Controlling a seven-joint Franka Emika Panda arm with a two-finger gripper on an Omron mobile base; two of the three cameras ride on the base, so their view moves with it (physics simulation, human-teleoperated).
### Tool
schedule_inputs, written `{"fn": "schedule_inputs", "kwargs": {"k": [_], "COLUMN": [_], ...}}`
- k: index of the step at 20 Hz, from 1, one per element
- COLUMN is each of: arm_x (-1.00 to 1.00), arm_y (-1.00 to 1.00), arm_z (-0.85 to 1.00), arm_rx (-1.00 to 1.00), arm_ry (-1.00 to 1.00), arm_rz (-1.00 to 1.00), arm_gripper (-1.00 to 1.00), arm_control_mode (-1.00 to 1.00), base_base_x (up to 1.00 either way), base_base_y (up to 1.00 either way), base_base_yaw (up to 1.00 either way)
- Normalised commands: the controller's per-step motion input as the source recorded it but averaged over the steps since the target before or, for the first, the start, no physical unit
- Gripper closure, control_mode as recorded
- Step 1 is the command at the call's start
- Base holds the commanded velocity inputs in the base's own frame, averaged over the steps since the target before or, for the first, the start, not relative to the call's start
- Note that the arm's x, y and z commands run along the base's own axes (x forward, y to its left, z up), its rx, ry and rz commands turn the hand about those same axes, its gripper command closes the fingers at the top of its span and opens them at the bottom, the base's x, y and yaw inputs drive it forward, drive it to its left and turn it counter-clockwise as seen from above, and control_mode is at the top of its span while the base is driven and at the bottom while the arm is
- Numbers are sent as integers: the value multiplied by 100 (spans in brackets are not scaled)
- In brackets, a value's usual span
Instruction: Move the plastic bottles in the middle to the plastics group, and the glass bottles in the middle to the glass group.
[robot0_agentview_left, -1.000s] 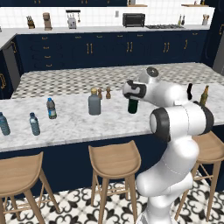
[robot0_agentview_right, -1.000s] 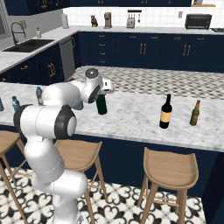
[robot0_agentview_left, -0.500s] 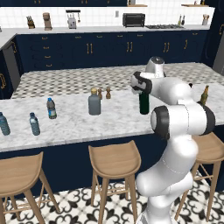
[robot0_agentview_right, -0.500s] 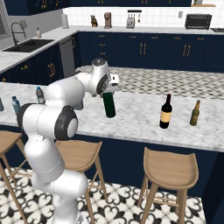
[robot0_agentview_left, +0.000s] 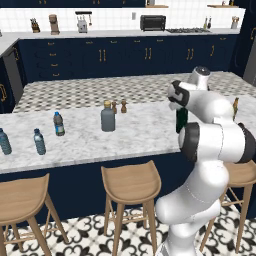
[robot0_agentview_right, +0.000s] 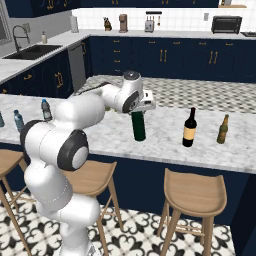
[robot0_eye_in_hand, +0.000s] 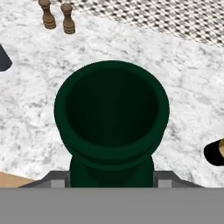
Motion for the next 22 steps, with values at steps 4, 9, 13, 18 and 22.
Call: {"fn": "schedule_inputs", "kwargs": {"k": [4,9,13,18,22], "arm_x": [0,0,0,0,0], "arm_y": [-57,-31,-34,-33,-29], "arm_z": [1,0,0,0,6], "arm_rx": [2,5,5,6,6], "arm_ry": [0,0,0,0,0], "arm_rz": [0,0,0,0,0], "arm_gripper": [100,100,100,100,100], "arm_control_mode": [-100,-100,-100,-100,-100], "base_base_x": [0,0,0,0,0], "base_base_y": [0,0,0,0,0], "base_base_yaw": [0,0,0,0,0]}}
